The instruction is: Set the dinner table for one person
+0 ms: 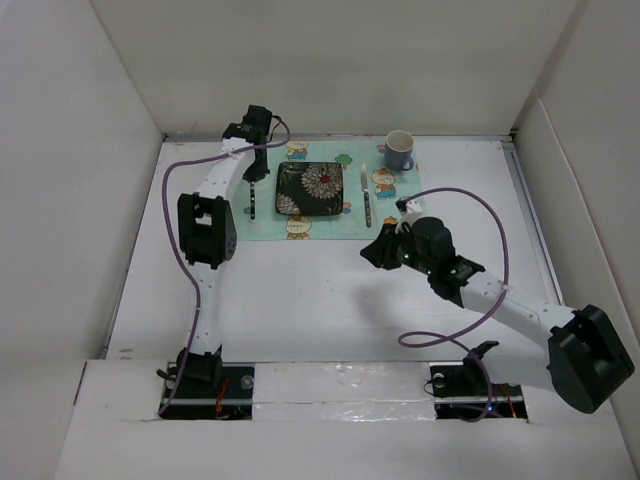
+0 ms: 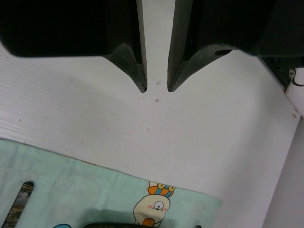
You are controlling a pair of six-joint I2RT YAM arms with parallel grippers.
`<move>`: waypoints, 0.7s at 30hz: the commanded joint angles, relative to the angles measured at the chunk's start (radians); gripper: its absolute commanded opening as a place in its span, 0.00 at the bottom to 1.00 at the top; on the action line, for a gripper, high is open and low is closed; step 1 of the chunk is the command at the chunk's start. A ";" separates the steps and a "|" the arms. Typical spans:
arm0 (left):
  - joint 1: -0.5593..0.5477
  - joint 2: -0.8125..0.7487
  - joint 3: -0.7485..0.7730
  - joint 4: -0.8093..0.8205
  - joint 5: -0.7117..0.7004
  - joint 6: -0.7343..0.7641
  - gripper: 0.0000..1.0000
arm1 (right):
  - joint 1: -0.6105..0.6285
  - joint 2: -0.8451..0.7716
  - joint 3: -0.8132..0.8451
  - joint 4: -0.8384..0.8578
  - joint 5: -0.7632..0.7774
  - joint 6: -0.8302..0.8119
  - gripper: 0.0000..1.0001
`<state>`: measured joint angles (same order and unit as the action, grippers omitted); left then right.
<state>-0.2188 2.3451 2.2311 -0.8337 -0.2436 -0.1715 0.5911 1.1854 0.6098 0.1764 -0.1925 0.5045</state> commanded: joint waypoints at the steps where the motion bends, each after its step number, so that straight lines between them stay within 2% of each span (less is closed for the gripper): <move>1: -0.005 0.036 0.051 -0.019 0.003 0.024 0.00 | 0.015 0.006 0.051 0.055 0.004 -0.014 0.29; 15: -0.005 0.094 0.032 0.016 -0.019 0.021 0.00 | 0.033 0.037 0.064 0.051 0.031 -0.018 0.29; 21: -0.005 0.108 0.029 0.044 -0.022 0.027 0.11 | 0.033 0.020 0.061 0.034 0.062 -0.026 0.29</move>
<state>-0.2226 2.4470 2.2448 -0.8085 -0.2424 -0.1535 0.6167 1.2224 0.6292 0.1852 -0.1665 0.4965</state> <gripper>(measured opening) 0.124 0.295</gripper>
